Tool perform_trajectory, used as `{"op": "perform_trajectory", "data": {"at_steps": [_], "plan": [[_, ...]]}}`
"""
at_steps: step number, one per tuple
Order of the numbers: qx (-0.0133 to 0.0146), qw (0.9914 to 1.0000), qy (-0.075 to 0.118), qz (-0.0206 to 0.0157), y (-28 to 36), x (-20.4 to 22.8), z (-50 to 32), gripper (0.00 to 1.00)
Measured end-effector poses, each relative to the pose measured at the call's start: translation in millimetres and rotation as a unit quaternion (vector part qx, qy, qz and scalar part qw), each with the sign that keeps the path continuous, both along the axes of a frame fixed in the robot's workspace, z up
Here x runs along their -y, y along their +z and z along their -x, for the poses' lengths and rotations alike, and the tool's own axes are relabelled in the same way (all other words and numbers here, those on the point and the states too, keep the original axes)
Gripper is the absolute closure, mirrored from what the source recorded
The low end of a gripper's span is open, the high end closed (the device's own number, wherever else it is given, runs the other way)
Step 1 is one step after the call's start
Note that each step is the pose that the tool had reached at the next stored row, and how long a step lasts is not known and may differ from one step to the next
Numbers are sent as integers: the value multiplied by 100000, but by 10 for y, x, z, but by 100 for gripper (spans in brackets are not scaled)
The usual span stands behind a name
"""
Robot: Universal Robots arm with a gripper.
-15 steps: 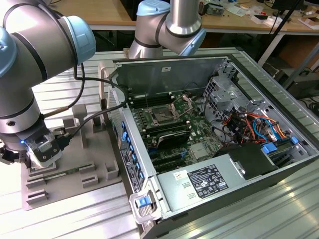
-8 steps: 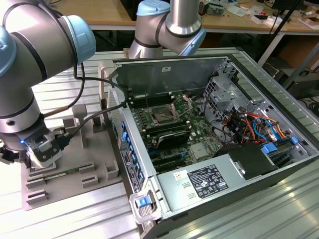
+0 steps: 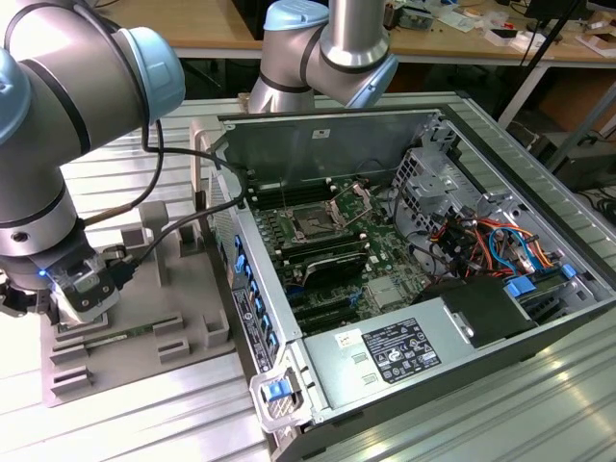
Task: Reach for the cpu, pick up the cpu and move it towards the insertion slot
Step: 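Pick up the cpu and move it towards the insertion slot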
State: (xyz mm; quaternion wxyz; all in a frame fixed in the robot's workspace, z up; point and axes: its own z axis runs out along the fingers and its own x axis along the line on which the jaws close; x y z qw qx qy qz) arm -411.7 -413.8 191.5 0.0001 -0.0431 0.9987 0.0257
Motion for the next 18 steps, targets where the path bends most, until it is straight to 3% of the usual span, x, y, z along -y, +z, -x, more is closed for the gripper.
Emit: {"op": "perform_trajectory", "data": {"at_steps": [18], "plan": [[4, 100000, 1, -6, 62, 0, 0, 45]]}}
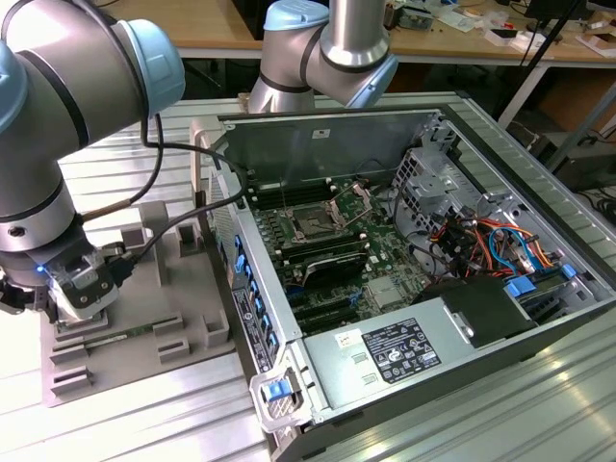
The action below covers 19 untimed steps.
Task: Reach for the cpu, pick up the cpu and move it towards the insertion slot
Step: 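Pick up the cpu and move it towards the insertion slot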
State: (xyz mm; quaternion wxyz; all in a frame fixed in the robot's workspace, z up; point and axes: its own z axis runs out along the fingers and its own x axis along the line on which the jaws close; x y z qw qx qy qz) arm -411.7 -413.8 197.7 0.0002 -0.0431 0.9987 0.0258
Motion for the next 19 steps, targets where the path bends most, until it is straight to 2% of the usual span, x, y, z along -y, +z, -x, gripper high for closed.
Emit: {"op": "perform_trajectory", "data": {"at_steps": [19], "plan": [[-2, 100000, -1, -137, 80, 0, 0, 45]]}}
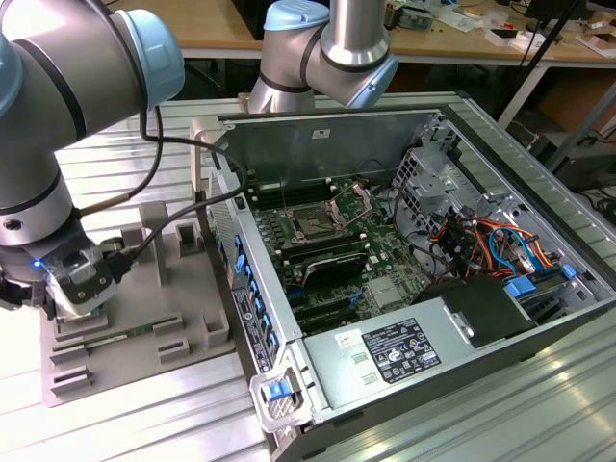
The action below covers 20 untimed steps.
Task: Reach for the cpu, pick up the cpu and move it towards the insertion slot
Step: 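Pick up the cpu and move it towards the insertion slot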
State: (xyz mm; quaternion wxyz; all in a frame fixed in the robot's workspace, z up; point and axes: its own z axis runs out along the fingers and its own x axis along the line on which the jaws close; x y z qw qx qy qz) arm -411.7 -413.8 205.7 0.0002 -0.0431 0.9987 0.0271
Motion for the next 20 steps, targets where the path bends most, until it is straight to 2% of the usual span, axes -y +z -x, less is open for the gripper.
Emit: {"op": "perform_trajectory", "data": {"at_steps": [11, 13, 20], "plan": [[2, 100000, -2, -194, 17, 0, 0, 45], [2, 99999, -2, -387, 29, 0, 0, 45], [1, 99999, -1, -538, 45, 0, 0, 45]]}}
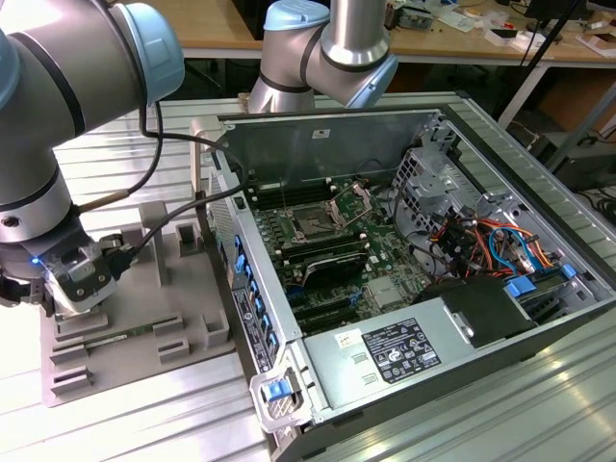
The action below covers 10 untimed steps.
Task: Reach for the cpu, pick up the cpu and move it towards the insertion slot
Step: 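Pick up the cpu and move it towards the insertion slot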
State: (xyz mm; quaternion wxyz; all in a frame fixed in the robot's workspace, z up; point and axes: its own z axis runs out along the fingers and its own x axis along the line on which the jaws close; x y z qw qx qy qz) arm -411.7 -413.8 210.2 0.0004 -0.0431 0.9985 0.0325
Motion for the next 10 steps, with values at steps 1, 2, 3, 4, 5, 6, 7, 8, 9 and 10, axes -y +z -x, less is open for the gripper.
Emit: {"op": "perform_trajectory", "data": {"at_steps": [1, 2, 3, 4, 5, 6, 7, 8, 9, 10], "plan": [[1, 100000, 1, -15, 2, 0, 0, 45], [-2, 100000, 0, -46, 5, 0, 0, 45], [0, 100000, 1, -66, 7, 0, 0, 45], [1, 100000, 1, -88, 10, 0, 0, 45], [-2, 100000, 2, -100, 12, 0, 0, 45], [-2, 100000, 1, -110, 14, 0, 0, 45], [-3, 100000, 0, -117, 16, 0, 0, 45], [-2, 100000, 1, -133, 17, 0, 0, 45], [1, 100000, -1, -148, 19, 0, 0, 45], [2, 100000, -1, -162, 20, 0, 0, 45]]}}
